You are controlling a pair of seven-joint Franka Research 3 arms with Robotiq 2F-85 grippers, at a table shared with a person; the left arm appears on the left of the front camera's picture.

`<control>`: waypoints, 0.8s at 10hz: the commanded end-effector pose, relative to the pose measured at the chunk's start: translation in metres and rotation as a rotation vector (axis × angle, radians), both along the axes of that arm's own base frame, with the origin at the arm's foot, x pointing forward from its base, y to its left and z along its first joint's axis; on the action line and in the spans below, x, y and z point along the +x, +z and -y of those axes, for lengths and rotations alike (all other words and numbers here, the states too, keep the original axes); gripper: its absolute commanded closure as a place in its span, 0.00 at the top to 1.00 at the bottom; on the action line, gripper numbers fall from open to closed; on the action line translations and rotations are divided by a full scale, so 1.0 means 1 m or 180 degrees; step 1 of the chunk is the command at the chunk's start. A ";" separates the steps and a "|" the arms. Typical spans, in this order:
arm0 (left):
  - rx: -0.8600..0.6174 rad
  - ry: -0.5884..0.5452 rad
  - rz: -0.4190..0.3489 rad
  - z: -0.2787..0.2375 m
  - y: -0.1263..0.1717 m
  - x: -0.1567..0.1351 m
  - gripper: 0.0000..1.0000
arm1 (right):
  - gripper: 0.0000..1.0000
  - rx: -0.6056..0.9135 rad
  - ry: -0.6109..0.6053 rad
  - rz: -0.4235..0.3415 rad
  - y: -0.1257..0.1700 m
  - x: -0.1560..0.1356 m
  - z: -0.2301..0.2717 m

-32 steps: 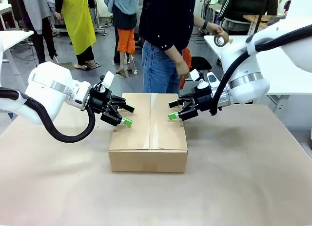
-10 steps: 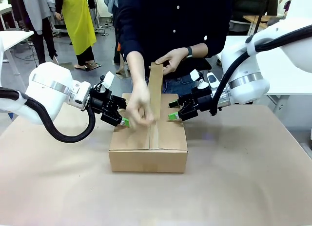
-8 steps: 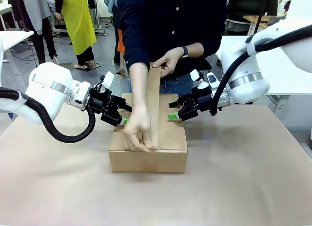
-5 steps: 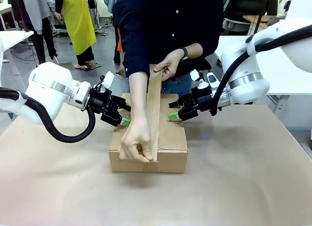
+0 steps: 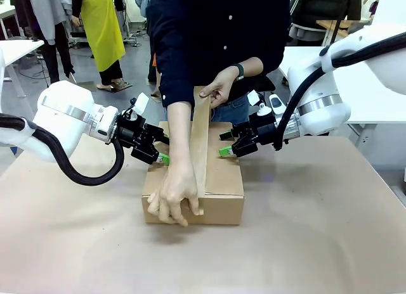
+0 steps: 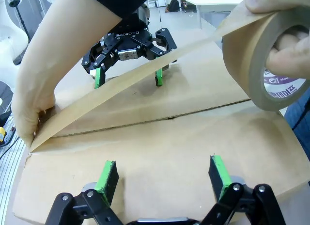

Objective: Pack the gift set into the box.
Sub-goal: Press and hold the closed box until the human finishes sealing it.

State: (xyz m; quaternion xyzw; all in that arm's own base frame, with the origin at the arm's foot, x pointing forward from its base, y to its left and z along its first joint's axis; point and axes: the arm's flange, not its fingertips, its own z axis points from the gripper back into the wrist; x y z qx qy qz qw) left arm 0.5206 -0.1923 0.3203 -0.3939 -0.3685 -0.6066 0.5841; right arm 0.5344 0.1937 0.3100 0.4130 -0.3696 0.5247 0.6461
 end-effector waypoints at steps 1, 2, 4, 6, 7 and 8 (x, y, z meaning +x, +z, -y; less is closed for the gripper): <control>0.0012 -0.0011 0.0032 0.000 -0.003 0.000 1.00 | 1.00 0.0007 0.0011 -0.0019 -0.003 0.001 0.000; 0.0012 -0.0011 0.0032 0.000 -0.003 0.000 1.00 | 1.00 0.0007 0.0011 -0.0019 -0.003 0.001 0.000; 0.0012 -0.0011 0.0032 0.000 -0.003 0.000 1.00 | 1.00 0.0007 0.0011 -0.0019 -0.003 0.001 0.000; 0.0012 -0.0011 0.0032 0.000 -0.003 0.000 1.00 | 1.00 0.0007 0.0011 -0.0019 -0.003 0.001 0.000; 0.0012 -0.0011 0.0032 0.000 -0.003 0.000 1.00 | 1.00 0.0007 0.0011 -0.0019 -0.003 0.001 0.000; 0.0012 -0.0011 0.0032 0.000 -0.003 0.000 1.00 | 1.00 0.0007 0.0011 -0.0019 -0.003 0.001 0.000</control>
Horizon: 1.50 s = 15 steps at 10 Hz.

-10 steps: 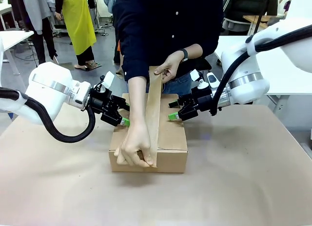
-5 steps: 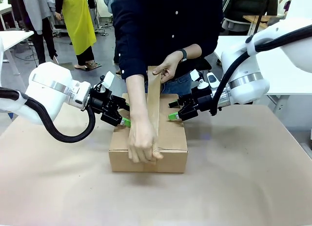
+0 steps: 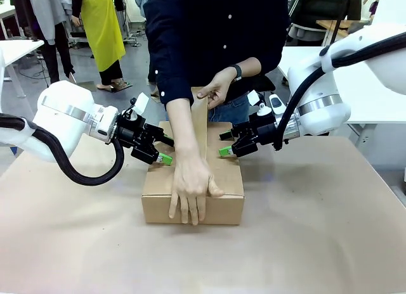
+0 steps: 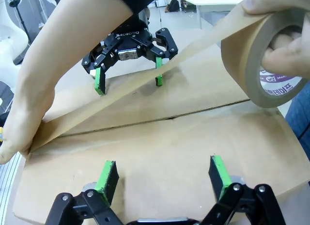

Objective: Pack the gift set into the box.
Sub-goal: Press and hold the closed box until the human finishes sealing it.

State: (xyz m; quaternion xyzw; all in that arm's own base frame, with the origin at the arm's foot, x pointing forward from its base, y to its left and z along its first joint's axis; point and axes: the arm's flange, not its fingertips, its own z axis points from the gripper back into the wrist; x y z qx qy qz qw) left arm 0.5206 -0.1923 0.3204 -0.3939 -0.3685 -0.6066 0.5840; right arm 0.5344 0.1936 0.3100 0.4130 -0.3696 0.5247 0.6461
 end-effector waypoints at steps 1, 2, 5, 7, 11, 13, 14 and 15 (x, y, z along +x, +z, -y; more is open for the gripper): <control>0.0012 -0.0011 0.0032 0.000 -0.003 -0.001 1.00 | 1.00 0.0007 0.0011 -0.0018 -0.003 0.001 0.000; 0.0012 -0.0011 0.0032 0.000 -0.003 -0.001 1.00 | 1.00 0.0007 0.0011 -0.0018 -0.003 0.001 0.000; 0.0012 -0.0011 0.0032 0.000 -0.003 -0.001 1.00 | 1.00 0.0007 0.0011 -0.0018 -0.003 0.001 0.000; 0.0012 -0.0011 0.0032 0.000 -0.003 -0.001 1.00 | 1.00 0.0007 0.0011 -0.0018 -0.003 0.001 0.000; 0.0012 -0.0011 0.0032 0.000 -0.003 -0.001 1.00 | 1.00 0.0007 0.0011 -0.0018 -0.003 0.001 0.000; 0.0012 -0.0011 0.0032 0.000 -0.003 -0.001 1.00 | 1.00 0.0007 0.0011 -0.0018 -0.003 0.001 0.000; 0.0012 -0.0011 0.0032 0.000 -0.003 -0.001 1.00 | 1.00 0.0007 0.0011 -0.0018 -0.003 0.001 0.000; 0.0012 -0.0011 0.0032 0.000 -0.003 -0.001 1.00 | 1.00 0.0007 0.0011 -0.0018 -0.003 0.001 0.000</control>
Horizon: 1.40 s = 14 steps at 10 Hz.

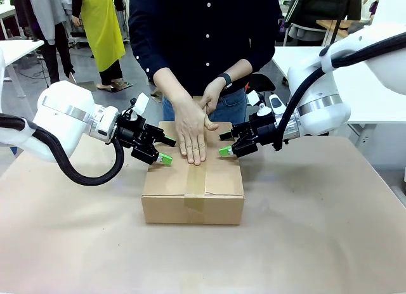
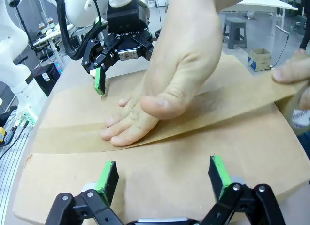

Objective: Pack the gift set into the box.
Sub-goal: Press and hold the closed box until the human finishes sealing it.

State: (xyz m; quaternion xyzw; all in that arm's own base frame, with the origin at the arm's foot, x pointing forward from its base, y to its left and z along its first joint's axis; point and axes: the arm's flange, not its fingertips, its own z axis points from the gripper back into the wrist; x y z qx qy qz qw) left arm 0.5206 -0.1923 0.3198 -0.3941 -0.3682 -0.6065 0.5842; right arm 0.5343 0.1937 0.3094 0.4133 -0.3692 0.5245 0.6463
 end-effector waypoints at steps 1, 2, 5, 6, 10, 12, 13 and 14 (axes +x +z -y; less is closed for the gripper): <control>0.0011 -0.0011 0.0035 0.000 -0.002 0.000 1.00 | 1.00 0.0007 0.0011 -0.0015 -0.002 0.001 0.000; 0.0011 -0.0011 0.0035 0.000 -0.002 0.000 1.00 | 1.00 0.0007 0.0011 -0.0015 -0.002 0.001 0.000; 0.0011 -0.0011 0.0035 0.000 -0.002 0.000 1.00 | 1.00 0.0007 0.0011 -0.0015 -0.002 0.001 0.000; 0.0011 -0.0011 0.0035 0.000 -0.002 0.000 1.00 | 1.00 0.0007 0.0011 -0.0015 -0.002 0.001 0.000; 0.0011 -0.0011 0.0035 0.000 -0.002 0.000 1.00 | 1.00 0.0007 0.0011 -0.0015 -0.002 0.001 0.000; 0.0011 -0.0011 0.0035 0.000 -0.002 0.000 1.00 | 1.00 0.0007 0.0011 -0.0015 -0.002 0.001 0.000; 0.0011 -0.0011 0.0035 0.000 -0.002 0.000 1.00 | 1.00 0.0007 0.0011 -0.0015 -0.002 0.001 0.000; 0.0011 -0.0011 0.0035 0.000 -0.002 0.000 1.00 | 1.00 0.0007 0.0011 -0.0015 -0.002 0.001 0.000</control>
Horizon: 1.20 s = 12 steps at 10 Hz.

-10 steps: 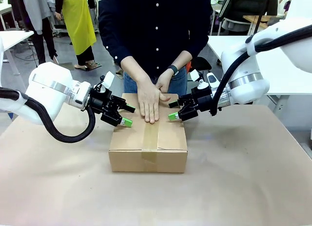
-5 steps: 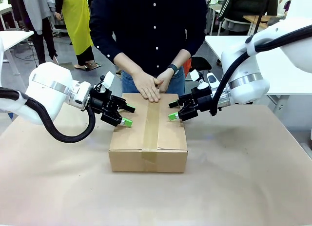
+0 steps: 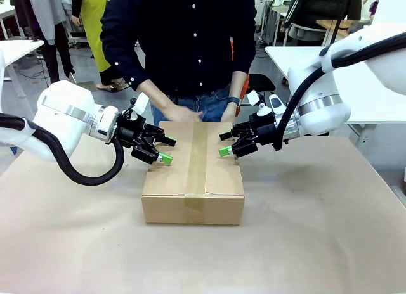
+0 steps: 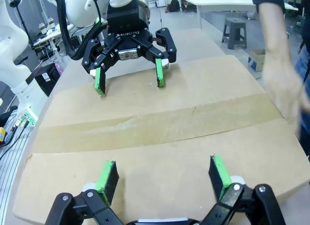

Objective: Pack the gift set into the box.
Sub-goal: Press and hold the closed box until the human finishes sealing it.

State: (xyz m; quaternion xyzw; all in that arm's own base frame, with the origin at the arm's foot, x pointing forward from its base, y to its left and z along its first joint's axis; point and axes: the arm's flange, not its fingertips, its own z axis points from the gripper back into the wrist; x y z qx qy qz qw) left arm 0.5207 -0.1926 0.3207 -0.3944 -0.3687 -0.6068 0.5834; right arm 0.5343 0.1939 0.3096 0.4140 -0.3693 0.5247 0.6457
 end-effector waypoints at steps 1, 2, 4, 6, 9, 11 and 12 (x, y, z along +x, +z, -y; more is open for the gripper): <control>0.0016 -0.0007 0.0031 -0.001 -0.003 -0.001 1.00 | 1.00 0.0003 0.0007 -0.0015 -0.003 0.001 0.000; 0.0016 -0.0007 0.0031 -0.001 -0.003 -0.001 1.00 | 1.00 0.0003 0.0007 -0.0015 -0.003 0.001 0.000; -0.0302 0.0064 0.0275 -0.044 0.047 -0.037 1.00 | 1.00 0.0252 -0.0168 0.0316 0.045 -0.037 0.050; -0.0825 0.0269 0.0538 -0.133 0.079 -0.087 1.00 | 1.00 0.0843 -0.0855 0.0532 0.081 -0.088 0.141; -0.1712 0.1010 0.0419 -0.237 0.040 -0.113 1.00 | 1.00 0.1547 -0.1915 0.0796 0.061 -0.133 0.237; -0.1401 0.0796 0.0430 -0.225 0.069 -0.124 1.00 | 1.00 0.1380 -0.1701 0.0557 0.084 -0.131 0.235; -0.1401 0.0796 0.0430 -0.225 0.069 -0.124 1.00 | 1.00 0.1380 -0.1701 0.0557 0.084 -0.131 0.235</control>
